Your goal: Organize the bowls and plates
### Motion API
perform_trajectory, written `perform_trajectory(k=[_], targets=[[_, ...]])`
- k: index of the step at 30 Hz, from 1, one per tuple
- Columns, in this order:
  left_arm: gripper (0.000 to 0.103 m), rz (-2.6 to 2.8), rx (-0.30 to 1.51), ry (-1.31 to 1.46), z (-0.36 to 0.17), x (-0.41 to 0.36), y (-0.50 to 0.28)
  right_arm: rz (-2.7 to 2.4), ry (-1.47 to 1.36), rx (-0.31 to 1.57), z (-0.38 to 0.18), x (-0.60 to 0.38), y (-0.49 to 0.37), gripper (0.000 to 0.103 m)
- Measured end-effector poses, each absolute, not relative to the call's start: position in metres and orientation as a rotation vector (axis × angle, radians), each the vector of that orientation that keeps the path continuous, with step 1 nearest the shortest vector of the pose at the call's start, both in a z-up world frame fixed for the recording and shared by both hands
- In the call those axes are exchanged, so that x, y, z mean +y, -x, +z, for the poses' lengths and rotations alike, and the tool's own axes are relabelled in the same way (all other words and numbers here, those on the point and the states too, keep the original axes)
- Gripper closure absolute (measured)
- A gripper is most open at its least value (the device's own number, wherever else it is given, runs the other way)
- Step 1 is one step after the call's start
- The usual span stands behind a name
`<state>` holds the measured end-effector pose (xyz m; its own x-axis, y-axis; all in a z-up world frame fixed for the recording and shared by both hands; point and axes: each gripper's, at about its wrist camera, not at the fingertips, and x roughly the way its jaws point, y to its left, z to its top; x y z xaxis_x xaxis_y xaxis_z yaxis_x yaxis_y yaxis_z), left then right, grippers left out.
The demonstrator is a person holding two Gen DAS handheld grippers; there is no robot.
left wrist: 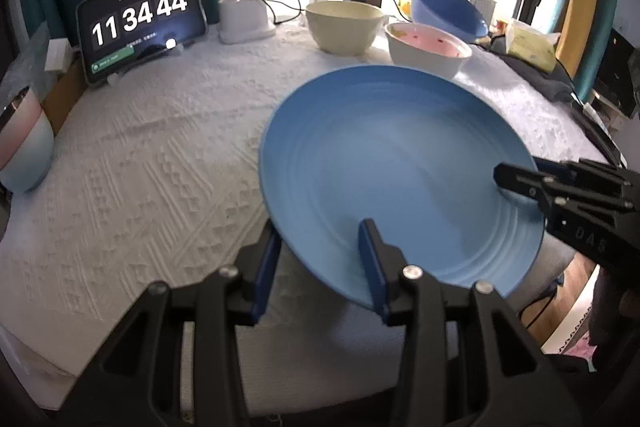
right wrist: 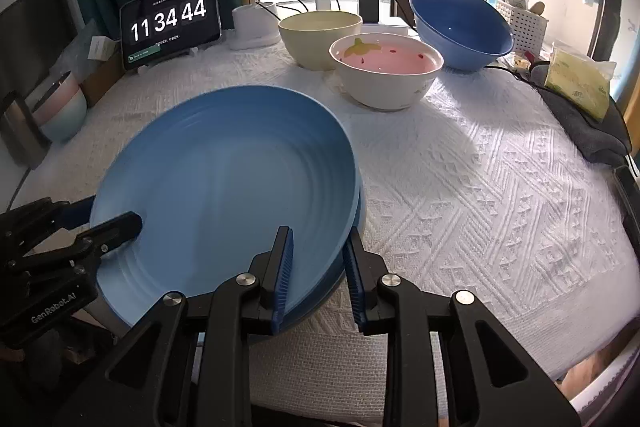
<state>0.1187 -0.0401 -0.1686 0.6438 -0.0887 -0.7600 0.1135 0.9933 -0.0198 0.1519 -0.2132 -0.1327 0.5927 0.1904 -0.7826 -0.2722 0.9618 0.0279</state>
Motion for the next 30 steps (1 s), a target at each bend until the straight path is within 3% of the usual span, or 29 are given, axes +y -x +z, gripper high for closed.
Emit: perform_trajectory(k=[30], targets=[[0.061, -0.106, 0.745, 0.008, -0.143, -0.010, -0.109, 0.276, 0.104, 0.907, -0.124, -0.220, -0.167, 0.075]])
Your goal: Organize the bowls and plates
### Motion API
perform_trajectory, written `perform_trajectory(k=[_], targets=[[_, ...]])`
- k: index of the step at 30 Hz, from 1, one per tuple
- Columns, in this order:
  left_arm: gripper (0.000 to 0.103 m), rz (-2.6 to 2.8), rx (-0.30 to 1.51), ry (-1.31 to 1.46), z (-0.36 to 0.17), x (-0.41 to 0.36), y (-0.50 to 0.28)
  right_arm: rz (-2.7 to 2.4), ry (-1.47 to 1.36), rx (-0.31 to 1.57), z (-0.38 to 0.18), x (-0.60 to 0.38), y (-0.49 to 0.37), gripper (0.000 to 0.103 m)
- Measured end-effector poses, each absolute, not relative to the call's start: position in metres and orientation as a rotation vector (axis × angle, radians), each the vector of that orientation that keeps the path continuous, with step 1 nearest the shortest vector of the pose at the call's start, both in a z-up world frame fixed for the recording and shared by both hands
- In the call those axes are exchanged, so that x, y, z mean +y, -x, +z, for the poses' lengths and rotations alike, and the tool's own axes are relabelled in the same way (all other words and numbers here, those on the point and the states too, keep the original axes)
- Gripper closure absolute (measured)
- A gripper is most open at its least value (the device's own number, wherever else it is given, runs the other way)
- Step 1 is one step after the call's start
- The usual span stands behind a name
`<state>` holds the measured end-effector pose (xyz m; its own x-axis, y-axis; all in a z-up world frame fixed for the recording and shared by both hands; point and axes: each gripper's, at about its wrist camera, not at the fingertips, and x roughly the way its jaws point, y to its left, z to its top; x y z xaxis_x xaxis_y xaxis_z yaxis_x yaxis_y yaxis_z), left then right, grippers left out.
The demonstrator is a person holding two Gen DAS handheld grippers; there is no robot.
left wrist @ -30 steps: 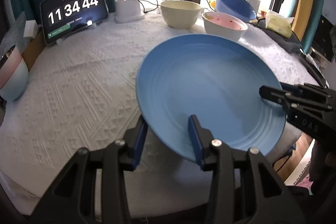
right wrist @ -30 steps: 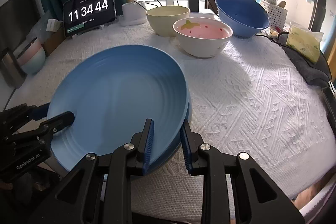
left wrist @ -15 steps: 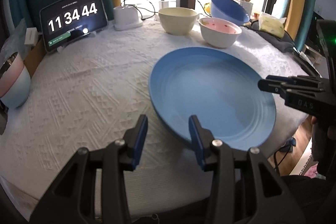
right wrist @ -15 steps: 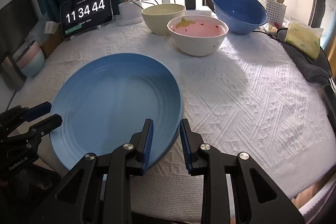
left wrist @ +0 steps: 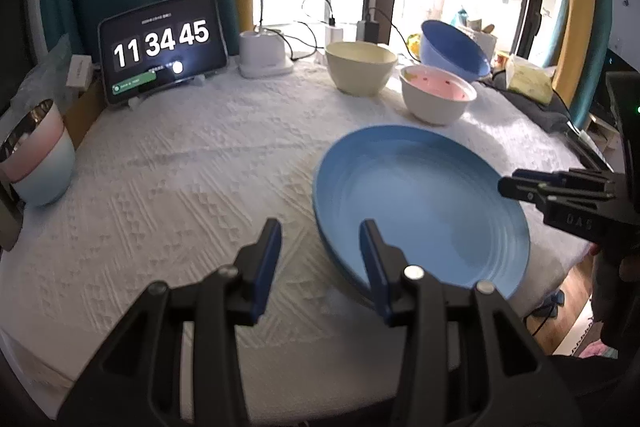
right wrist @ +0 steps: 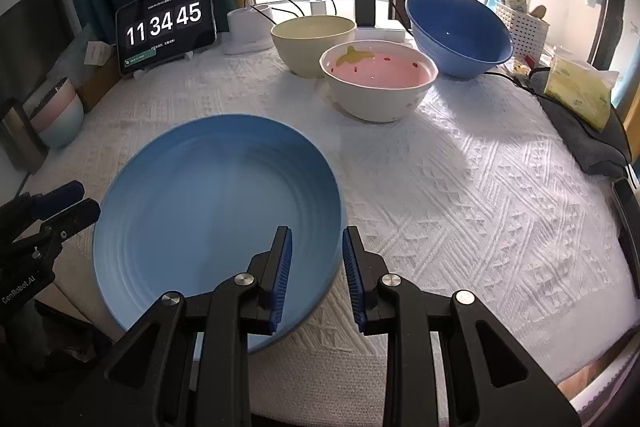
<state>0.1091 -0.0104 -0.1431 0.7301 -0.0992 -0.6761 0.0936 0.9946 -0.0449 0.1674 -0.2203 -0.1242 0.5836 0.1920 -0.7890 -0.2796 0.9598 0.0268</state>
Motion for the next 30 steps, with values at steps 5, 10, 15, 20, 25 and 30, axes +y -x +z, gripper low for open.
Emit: perform_trajectory(k=[5, 10, 15, 20, 25, 30], targets=[[0.059, -0.093, 0.722, 0.020, -0.138, -0.005, -0.112, 0.273, 0.116, 0.909, -0.122, -0.216, -0.172, 0.075], [0.058, -0.087, 0.696, 0.024, -0.131, -0.001, -0.116, 0.265, 0.116, 0.899, -0.115, -0.215, -0.175, 0.075], [0.057, -0.082, 0.674, 0.027, -0.124, 0.001, -0.121, 0.263, 0.114, 0.879, -0.107, -0.215, -0.177, 0.075], [0.057, -0.081, 0.652, 0.024, -0.116, -0.003, -0.125, 0.261, 0.112, 0.861, -0.101, -0.217, -0.180, 0.075], [0.057, -0.078, 0.635, 0.017, -0.109, -0.008, -0.129, 0.260, 0.100, 0.835, -0.093, -0.224, -0.184, 0.075], [0.056, -0.073, 0.620, 0.012, -0.099, -0.014, -0.137, 0.262, 0.089, 0.810, -0.087, -0.233, -0.187, 0.075]])
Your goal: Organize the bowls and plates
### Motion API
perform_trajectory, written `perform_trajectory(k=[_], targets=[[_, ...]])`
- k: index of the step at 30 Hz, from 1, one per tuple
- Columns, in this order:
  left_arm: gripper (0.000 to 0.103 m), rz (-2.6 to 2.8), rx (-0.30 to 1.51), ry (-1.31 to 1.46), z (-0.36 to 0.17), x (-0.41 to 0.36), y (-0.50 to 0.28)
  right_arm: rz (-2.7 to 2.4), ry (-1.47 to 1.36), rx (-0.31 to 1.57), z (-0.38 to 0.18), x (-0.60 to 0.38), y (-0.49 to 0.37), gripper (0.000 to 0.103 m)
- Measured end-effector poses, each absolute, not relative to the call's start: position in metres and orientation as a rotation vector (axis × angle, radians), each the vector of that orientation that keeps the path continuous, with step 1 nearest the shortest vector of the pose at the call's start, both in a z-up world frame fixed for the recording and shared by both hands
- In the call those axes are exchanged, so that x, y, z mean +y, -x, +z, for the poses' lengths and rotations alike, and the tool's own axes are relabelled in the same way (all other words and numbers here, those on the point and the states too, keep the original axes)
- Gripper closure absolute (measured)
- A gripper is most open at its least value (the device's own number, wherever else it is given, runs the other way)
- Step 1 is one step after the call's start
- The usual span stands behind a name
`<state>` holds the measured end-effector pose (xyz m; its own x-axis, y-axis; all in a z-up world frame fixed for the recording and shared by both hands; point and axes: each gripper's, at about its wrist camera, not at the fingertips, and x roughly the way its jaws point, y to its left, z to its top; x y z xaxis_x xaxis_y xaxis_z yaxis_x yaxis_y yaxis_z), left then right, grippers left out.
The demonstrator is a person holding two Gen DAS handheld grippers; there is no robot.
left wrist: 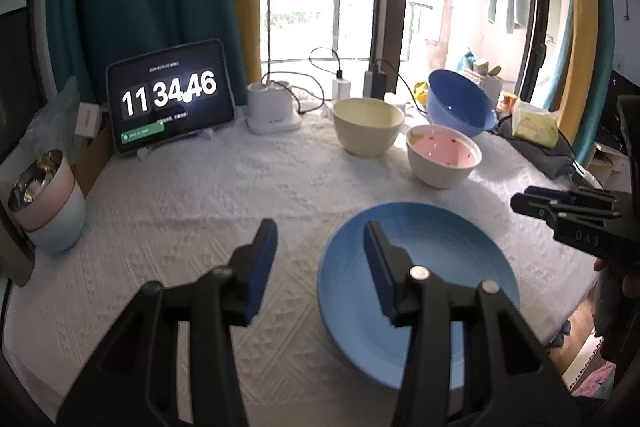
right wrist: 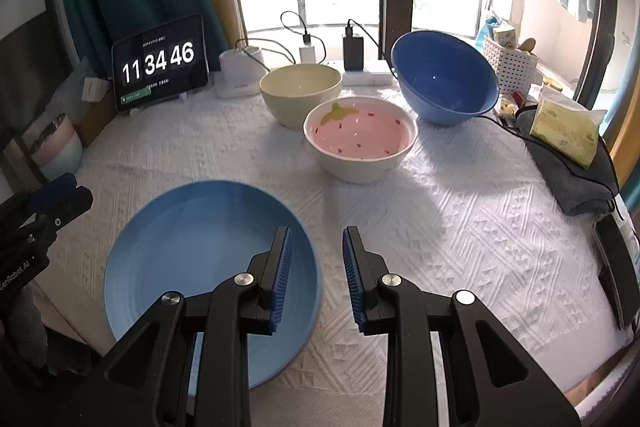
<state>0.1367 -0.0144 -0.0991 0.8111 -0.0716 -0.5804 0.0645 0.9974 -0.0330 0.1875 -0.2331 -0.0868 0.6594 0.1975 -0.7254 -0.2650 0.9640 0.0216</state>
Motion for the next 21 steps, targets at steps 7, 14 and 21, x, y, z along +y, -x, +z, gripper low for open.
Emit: perform_trajectory(k=[7, 14, 21], targets=[[0.056, -0.080, 0.609, -0.007, -0.088, -0.034, -0.151, 0.272, 0.055, 0.777, -0.081, -0.249, -0.196, 0.075], [0.056, -0.080, 0.609, -0.018, -0.082, -0.055, -0.166, 0.280, 0.038, 0.755, -0.079, -0.266, -0.206, 0.075], [0.056, -0.102, 0.601, -0.062, -0.077, -0.081, -0.181, 0.276, 0.028, 0.729, -0.076, -0.286, -0.219, 0.075]])
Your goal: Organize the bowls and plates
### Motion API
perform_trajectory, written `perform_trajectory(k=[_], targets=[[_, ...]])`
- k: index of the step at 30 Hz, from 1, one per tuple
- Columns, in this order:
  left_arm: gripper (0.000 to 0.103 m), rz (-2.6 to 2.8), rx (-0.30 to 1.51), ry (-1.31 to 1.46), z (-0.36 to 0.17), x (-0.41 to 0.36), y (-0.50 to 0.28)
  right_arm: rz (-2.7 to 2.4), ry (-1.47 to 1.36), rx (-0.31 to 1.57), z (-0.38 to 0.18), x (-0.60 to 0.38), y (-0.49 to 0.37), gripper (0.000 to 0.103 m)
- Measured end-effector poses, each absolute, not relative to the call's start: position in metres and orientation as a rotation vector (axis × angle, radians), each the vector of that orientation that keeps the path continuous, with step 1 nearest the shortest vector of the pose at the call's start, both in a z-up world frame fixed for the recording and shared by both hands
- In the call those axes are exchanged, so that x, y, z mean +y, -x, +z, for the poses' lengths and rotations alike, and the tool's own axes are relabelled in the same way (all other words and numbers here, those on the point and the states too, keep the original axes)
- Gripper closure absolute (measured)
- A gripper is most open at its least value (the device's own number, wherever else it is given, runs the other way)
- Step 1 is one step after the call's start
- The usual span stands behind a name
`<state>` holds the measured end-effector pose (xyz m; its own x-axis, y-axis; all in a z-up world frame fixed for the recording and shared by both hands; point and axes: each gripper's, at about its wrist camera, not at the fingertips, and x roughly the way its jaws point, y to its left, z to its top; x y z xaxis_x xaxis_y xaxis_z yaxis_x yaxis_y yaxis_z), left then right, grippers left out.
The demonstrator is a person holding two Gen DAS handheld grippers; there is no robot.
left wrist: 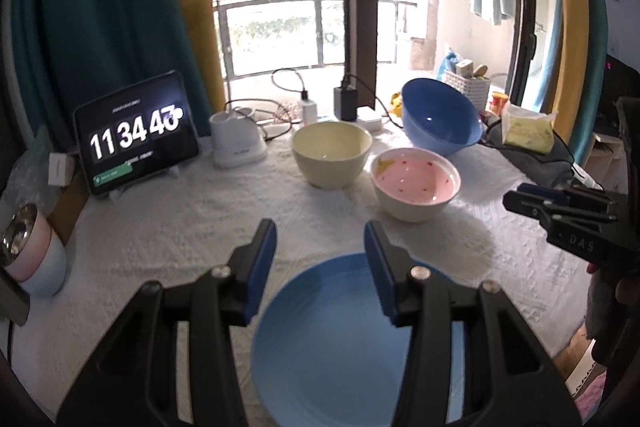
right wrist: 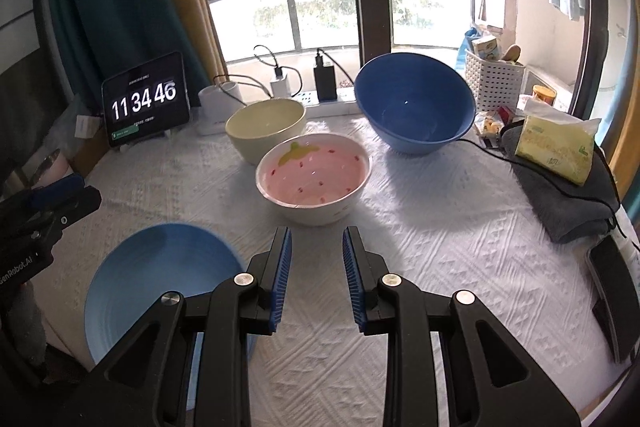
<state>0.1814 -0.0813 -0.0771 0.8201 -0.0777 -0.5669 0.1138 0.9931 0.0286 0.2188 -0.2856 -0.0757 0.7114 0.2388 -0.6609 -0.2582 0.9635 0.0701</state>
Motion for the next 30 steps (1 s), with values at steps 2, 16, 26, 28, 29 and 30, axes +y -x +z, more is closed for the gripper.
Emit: perform_trajectory(k=[2, 16, 26, 28, 29, 30], targets=[[0.056, -0.115, 0.601, -0.060, -0.075, -0.089, -0.187, 0.274, 0.024, 0.722, -0.075, -0.292, -0.223, 0.075], [0.056, -0.156, 0.554, -0.073, -0.060, -0.127, -0.232, 0.255, 0.020, 0.689, -0.073, -0.320, -0.257, 0.075], [0.055, -0.203, 0.548, -0.091, -0.056, -0.151, -0.267, 0.243, 0.008, 0.654, -0.069, -0.335, -0.279, 0.075], [0.055, -0.213, 0.556, -0.088, -0.057, -0.156, -0.274, 0.236, 0.004, 0.648, -0.069, -0.339, -0.282, 0.075], [0.055, -0.223, 0.560, -0.084, -0.058, -0.158, -0.277, 0.232, 0.002, 0.646, -0.069, -0.341, -0.284, 0.075], [0.055, -0.229, 0.565, -0.082, -0.059, -0.160, -0.280, 0.228, 0.001, 0.644, -0.068, -0.343, -0.286, 0.075]])
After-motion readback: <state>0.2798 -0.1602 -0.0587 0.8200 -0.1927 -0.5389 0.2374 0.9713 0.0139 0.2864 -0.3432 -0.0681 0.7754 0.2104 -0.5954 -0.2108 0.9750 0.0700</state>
